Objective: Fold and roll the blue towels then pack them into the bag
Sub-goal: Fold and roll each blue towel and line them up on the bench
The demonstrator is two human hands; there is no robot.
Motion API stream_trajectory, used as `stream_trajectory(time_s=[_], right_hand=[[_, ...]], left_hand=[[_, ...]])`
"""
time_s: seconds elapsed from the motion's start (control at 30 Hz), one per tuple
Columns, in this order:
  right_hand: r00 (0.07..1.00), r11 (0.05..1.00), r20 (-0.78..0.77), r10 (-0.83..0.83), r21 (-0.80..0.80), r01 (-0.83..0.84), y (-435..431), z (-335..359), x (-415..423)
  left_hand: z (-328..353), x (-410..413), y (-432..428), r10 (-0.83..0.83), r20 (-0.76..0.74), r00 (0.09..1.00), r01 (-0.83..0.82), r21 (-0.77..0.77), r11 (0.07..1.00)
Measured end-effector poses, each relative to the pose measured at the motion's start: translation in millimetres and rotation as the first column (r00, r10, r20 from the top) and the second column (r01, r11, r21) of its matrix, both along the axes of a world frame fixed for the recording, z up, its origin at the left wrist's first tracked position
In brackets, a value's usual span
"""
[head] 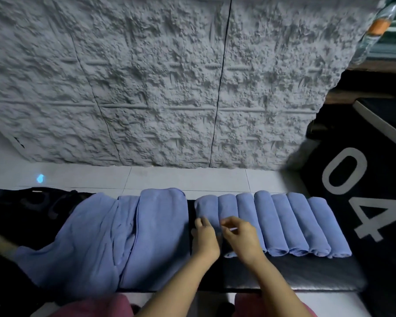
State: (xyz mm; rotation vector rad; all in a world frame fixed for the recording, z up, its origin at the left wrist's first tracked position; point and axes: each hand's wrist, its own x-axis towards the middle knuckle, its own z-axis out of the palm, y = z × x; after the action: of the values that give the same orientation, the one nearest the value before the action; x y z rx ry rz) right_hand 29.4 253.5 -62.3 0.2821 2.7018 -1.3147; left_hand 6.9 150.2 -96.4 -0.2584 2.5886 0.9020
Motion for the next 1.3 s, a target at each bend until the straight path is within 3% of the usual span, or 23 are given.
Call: stream_trajectory(time_s=[0.13,0.2,0.23,0.27,0.33,0.4,0.43,0.47,0.5,0.53,0.6,0.67,0.73,0.8,0.87,0.93,1.0,1.2,1.3], right_hand=[[0.995,0.986,-0.016,-0.100,-0.138,0.097,9.5,2.6,-5.4],[0.984,0.953,-0.006,-0.179,-0.250,0.172,11.1,3.0,-8.6],[0.974,0.915,0.020,-0.227,-0.338,0.220,10.2,4.6,-9.6],[0.961,0.865,0.054,-0.270,-0.424,0.267,9.2,7.2,-11.1],[0.928,0.769,0.136,-0.346,-0.526,0.363,7.3,10.2,-13.2],[0.886,0.626,0.293,-0.359,-0.629,0.461,4.5,11.4,-12.6],[0.868,0.503,0.399,-0.295,-0.707,0.497,1.2,13.4,-12.0],[0.861,0.380,0.471,-0.192,-0.773,0.508,-3.1,16.1,-11.1],[0.874,0.287,0.473,-0.113,-0.826,0.484,-7.7,16.7,-10.1],[0.896,0.210,0.437,-0.078,-0.872,0.443,-12.1,19.0,-9.8],[0.904,0.087,0.412,-0.115,-0.902,0.423,-15.6,24.0,-10.7],[0.906,0.103,0.396,-0.150,-0.905,0.412,-12.4,26.9,-11.3],[0.900,0.311,0.418,-0.124,-0.845,0.435,-11.2,28.8,-7.4],[0.869,0.543,0.442,-0.224,-0.684,0.488,-9.0,27.5,-2.9],[0.861,0.625,0.396,-0.320,-0.594,0.506,6.6,32.0,-2.3],[0.878,0.684,0.297,-0.375,-0.551,0.478,37.7,40.6,-7.3],[0.878,0.782,0.186,-0.442,-0.400,0.478,77.8,45.4,-13.8],[0.870,0.862,0.056,-0.490,-0.120,0.493,164.5,50.2,-20.6],[0.877,0.878,0.051,-0.477,-0.025,0.479,182.8,39.5,-21.8]], left_hand=[[-19.0,-5.1,5.0,0.092,-0.010,0.996,-0.093,-0.034,0.995],[-17.1,-14.2,-5.5,0.225,0.009,0.974,-0.221,0.214,0.951],[-7.9,-16.6,-11.7,0.291,0.053,0.955,-0.288,0.387,0.876],[4.9,-17.1,-18.2,0.357,0.138,0.924,-0.370,0.554,0.745],[32.3,-16.6,-29.5,0.348,0.416,0.840,-0.537,0.731,0.422],[62.0,-10.7,-41.5,0.126,0.597,0.792,-0.609,0.787,0.100],[72.8,-6.9,-46.6,0.012,0.604,0.797,-0.604,0.796,-0.036],[82.7,-1.5,-50.0,-0.075,0.589,0.805,-0.593,0.795,-0.128],[86.2,3.1,-52.3,-0.123,0.569,0.813,-0.582,0.801,-0.143],[85.8,6.6,-53.9,-0.129,0.556,0.821,-0.569,0.817,-0.098],[81.1,11.9,-54.8,-0.035,0.493,0.870,-0.484,0.864,0.139],[77.4,18.2,-50.9,0.040,0.295,0.955,-0.282,0.852,0.442],[73.5,26.2,-37.8,0.054,0.078,0.995,-0.094,0.718,0.690],[66.8,33.7,-17.8,0.025,-0.099,0.995,0.038,0.585,0.810],[61.7,36.1,2.0,-0.020,-0.171,0.985,0.111,0.537,0.836],[58.3,31.3,13.2,-0.009,-0.171,0.985,0.105,0.567,0.817],[50.6,17.8,14.9,0.050,-0.203,0.978,0.063,0.516,0.854],[13.4,-11.0,12.9,0.147,-0.074,0.986,-0.110,0.365,0.925],[3.7,-15.7,19.2,0.155,0.006,0.988,-0.146,0.376,0.915]])
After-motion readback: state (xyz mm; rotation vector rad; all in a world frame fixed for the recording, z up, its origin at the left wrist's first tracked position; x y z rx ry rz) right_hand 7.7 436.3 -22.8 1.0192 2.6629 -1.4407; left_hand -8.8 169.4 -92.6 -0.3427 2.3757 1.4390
